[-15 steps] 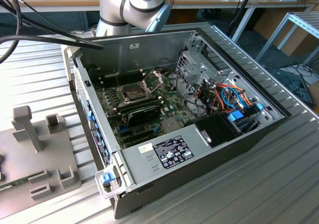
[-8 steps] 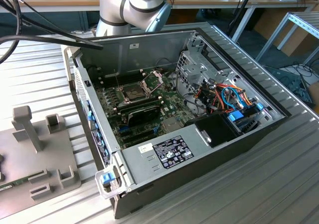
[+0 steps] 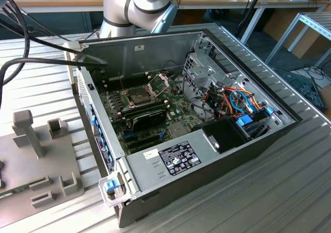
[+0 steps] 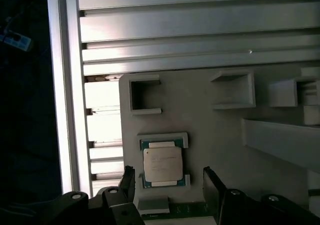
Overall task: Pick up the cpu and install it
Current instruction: 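Pick up the cpu and move it towards the insertion slot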
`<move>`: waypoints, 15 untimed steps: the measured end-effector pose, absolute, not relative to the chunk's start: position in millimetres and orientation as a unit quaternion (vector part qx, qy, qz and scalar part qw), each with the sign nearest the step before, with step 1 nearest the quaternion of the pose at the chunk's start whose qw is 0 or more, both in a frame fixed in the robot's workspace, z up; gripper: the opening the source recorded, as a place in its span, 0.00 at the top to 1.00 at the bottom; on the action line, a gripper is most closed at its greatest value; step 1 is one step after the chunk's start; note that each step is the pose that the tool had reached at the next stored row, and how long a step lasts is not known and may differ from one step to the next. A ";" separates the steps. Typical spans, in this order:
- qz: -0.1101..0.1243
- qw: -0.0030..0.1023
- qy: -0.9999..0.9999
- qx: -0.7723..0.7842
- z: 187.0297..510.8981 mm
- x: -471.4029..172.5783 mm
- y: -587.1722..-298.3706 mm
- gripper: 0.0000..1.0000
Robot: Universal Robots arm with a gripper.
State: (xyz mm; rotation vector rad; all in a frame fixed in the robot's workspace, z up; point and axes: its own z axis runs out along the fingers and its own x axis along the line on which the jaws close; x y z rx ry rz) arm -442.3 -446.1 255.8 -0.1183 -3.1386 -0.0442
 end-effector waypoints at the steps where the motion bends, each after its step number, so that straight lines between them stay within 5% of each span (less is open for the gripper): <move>1: -0.014 0.000 -0.999 -0.038 253.8 -442.3 -446.1 0.34; 15: -0.014 0.000 -0.999 -0.038 235.9 -442.3 -446.1 0.34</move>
